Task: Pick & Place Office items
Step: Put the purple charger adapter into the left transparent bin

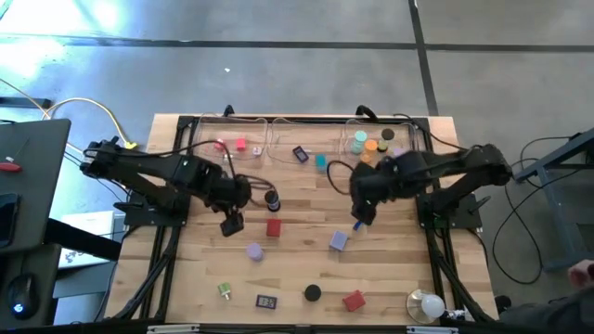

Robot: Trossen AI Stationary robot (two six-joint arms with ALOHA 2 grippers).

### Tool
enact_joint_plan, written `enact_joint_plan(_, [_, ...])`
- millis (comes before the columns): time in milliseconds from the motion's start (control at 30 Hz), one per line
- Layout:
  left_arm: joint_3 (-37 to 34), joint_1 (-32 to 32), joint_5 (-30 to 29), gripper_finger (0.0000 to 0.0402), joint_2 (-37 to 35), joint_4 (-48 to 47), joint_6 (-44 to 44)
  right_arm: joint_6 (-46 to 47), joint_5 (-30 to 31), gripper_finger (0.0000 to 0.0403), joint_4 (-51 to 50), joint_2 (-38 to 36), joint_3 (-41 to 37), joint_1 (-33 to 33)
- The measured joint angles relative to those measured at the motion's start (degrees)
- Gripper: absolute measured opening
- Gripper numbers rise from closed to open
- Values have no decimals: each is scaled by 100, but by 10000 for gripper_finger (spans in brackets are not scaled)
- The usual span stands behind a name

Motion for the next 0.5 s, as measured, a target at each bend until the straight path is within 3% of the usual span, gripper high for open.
enact_joint_plan(500, [-27, -933, -330, 325, 26, -14, 5, 2133, 1822, 398, 30, 4, 0, 1945])
